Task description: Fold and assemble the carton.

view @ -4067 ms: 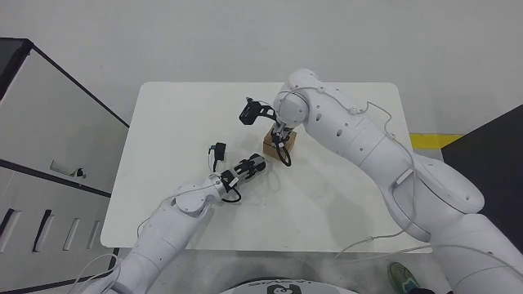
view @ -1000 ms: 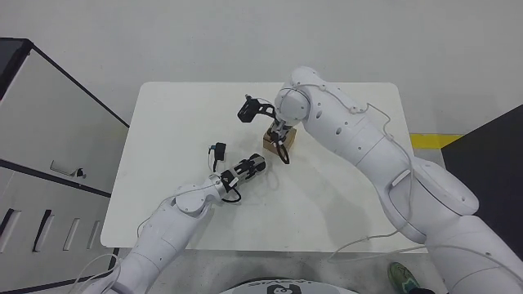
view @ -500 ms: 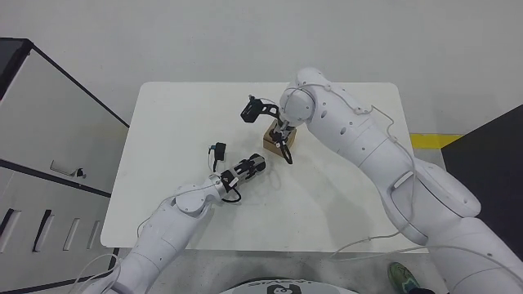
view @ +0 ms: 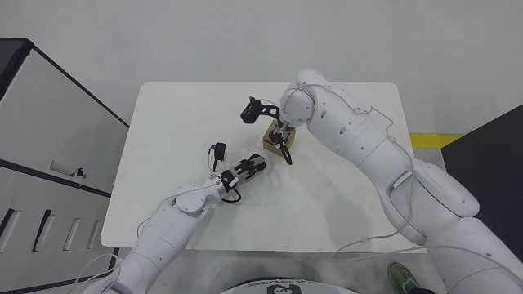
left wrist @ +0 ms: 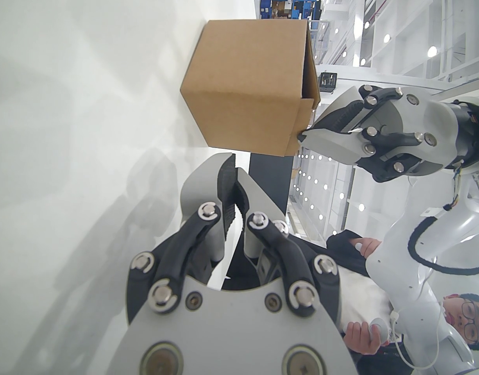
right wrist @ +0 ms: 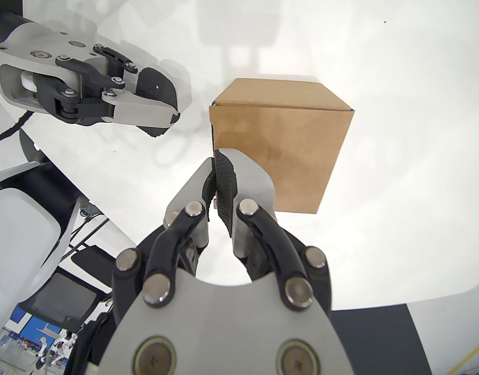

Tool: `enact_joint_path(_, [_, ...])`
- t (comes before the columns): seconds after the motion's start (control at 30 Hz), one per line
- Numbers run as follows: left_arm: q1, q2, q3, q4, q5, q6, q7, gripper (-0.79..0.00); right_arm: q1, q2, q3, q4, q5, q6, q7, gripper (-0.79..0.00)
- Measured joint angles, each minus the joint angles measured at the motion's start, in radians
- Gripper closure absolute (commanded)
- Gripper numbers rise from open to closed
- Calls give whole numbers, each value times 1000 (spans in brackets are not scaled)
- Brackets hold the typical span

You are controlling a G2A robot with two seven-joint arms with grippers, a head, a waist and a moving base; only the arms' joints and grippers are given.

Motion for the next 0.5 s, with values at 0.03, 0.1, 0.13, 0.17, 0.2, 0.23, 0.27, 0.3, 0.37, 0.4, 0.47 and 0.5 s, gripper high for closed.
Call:
enact_joint_path(0.03, [0,0,0,0,0,0,0,0,0,-1,-1,3,1,-1,-1,0])
enact_joint_path(0.1, [0,0,0,0,0,0,0,0,1,-2,-2,8,3,-3,-3,0])
enact_joint_path(0.13, [0,0,0,0,0,0,0,0,1,-3,-3,11,4,-4,-5,0])
enact_joint_path(0.17, [0,0,0,0,0,0,0,0,2,-4,-3,14,5,-5,-6,0])
enact_joint_path(0.2, [0,0,0,0,0,0,0,0,2,-5,-4,17,5,-6,-6,0])
enact_joint_path(0.23, [0,0,0,0,0,0,0,0,3,-6,-5,20,6,-7,-7,0])
enact_joint_path(0.27, [0,0,0,0,0,0,0,0,3,-6,-6,23,7,-9,-8,0])
enact_joint_path(0.3, [0,0,0,0,0,0,0,0,4,-7,-6,25,8,-10,-9,0])
enact_joint_path(0.37, [0,0,0,0,0,0,0,0,5,-9,-8,33,10,-12,-12,0])
enact_joint_path(0.4, [0,0,0,0,0,0,0,0,5,-10,-8,36,11,-13,-13,0])
enact_joint_path(0.47, [0,0,0,0,0,0,0,0,7,-12,-10,42,14,-15,-15,0])
enact_joint_path(0.5, [0,0,0,0,0,0,0,0,7,-13,-10,45,15,-17,-16,0])
